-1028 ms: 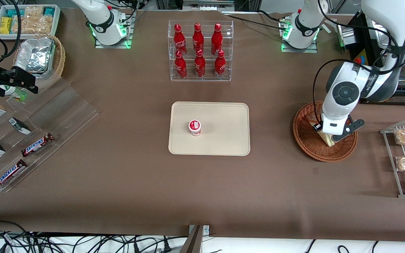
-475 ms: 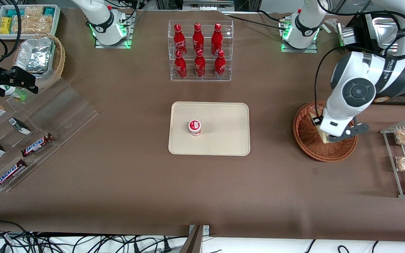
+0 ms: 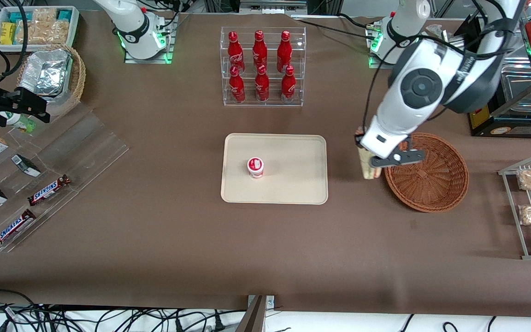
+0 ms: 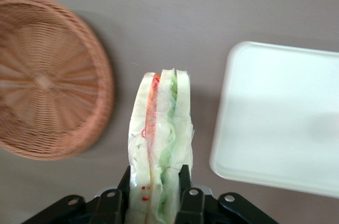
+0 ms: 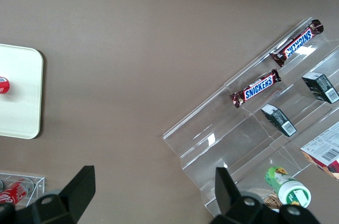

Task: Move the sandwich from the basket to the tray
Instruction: 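Lift the sandwich and carry it toward the cream tray, then lower the sandwich onto the tray beside the red cup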

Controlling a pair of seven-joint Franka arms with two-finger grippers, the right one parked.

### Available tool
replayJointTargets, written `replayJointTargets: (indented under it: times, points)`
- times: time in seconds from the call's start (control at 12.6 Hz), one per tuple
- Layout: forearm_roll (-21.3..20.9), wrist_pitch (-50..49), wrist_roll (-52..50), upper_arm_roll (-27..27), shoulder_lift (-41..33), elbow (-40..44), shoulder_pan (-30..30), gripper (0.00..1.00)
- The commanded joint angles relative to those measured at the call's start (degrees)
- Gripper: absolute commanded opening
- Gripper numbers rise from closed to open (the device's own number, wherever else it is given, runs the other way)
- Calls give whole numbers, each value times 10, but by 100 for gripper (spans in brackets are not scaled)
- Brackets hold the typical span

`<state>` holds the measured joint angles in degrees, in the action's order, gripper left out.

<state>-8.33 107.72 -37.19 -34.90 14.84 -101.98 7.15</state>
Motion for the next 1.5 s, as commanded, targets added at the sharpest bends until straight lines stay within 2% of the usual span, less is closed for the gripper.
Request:
replayJointTargets:
  times: [0.0, 0.24, 0.47, 0.79, 1.03, 1.42]
  points:
    - [18, 33, -24, -25, 25, 16, -21, 36]
    - [5, 112, -80, -20, 81, 13, -85, 36]
    - [-89, 144, -163, -20, 130, 13, -123, 36]
    - [-153, 201, -215, -18, 155, -15, -136, 36]
    - [-223, 245, -255, -18, 164, -42, -131, 35]
    - [-306, 272, -324, -10, 188, -46, -130, 35]
